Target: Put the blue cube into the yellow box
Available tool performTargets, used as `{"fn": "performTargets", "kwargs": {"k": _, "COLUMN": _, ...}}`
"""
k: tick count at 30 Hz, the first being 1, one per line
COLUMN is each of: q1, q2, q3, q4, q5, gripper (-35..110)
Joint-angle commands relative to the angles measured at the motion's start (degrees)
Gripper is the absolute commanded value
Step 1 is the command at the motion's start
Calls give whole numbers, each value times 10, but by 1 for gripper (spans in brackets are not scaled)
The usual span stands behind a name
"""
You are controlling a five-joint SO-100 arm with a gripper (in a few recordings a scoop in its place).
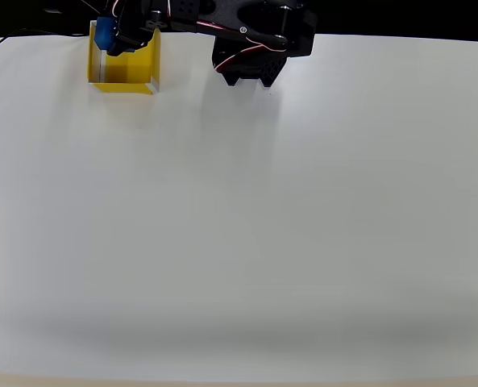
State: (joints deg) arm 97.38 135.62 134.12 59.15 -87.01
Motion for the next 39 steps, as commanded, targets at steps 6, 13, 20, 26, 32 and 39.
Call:
{"fn": "performTargets", "kwargs": {"k": 6, "q1": 21, "q2": -2, "q3": 34, "q4": -58, "q5": -29, "gripper": 7}}
{"fn": "performTargets", "kwargs": {"k": 13, "q1": 20, "q2": -18, "q3": 71, "q4": -109, "q5": -35, "gripper": 8}}
{"fn": "performTargets", "kwargs": {"k": 20, "q1": 19, "q2": -25, "q3": 93, "q4": -149, "q5": -31, "gripper": 10}}
{"fn": "performTargets", "kwargs": {"k": 26, "q1": 18, "q2": -50, "q3": 101, "q4": -198, "q5": -31, "gripper": 11}}
{"fn": "performTargets", "kwargs": {"k": 32, "q1": 16, "q2": -69, "q3": 103, "q4": -219, "q5": -24, "gripper": 12}}
{"fn": "performTargets", "kwargs": {"k": 39, "q1": 16, "q2": -47, "q3": 111, "q4": -209, "q5": 13, "gripper": 21}}
